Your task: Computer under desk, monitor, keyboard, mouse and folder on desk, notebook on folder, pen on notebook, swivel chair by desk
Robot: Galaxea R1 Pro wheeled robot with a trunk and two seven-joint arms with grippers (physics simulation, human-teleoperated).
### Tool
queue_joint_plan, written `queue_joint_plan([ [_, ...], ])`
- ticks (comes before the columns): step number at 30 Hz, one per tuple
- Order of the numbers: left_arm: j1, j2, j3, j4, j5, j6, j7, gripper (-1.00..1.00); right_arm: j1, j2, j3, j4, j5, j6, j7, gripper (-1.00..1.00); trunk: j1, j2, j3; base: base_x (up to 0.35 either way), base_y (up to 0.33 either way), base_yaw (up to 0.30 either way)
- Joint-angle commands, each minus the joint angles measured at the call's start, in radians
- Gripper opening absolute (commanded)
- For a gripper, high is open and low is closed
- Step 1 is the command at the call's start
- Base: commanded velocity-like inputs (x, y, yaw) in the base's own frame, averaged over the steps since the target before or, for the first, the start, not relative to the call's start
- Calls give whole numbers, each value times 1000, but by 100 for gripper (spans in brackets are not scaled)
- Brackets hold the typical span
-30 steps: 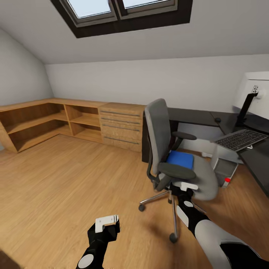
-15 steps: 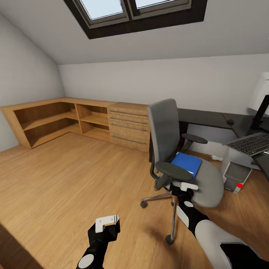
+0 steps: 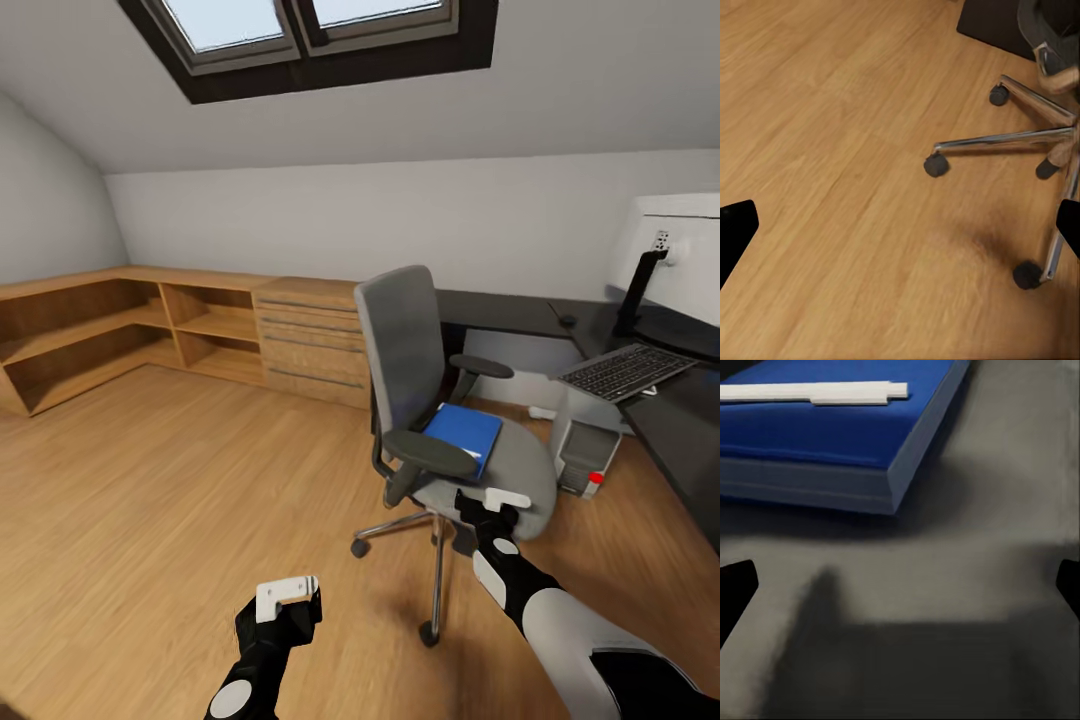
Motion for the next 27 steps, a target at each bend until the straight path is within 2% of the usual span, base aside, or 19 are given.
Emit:
queue_joint_plan([
  [1, 0, 0, -1, -2, 11, 2, 8, 100, -1, 1, -3, 1, -9, -6, 3, 100, 0, 0, 0, 0, 0, -252],
  [18, 0, 0, 1, -2, 11, 2, 8, 100, -1, -2, -3, 1, -10, -6, 4, 100, 0, 0, 8, 0, 0, -252],
  [27, 0, 2, 24, 0, 10, 2, 9, 100, 0, -2, -4, 1, -13, -6, 5, 100, 0, 0, 11, 0, 0, -221],
])
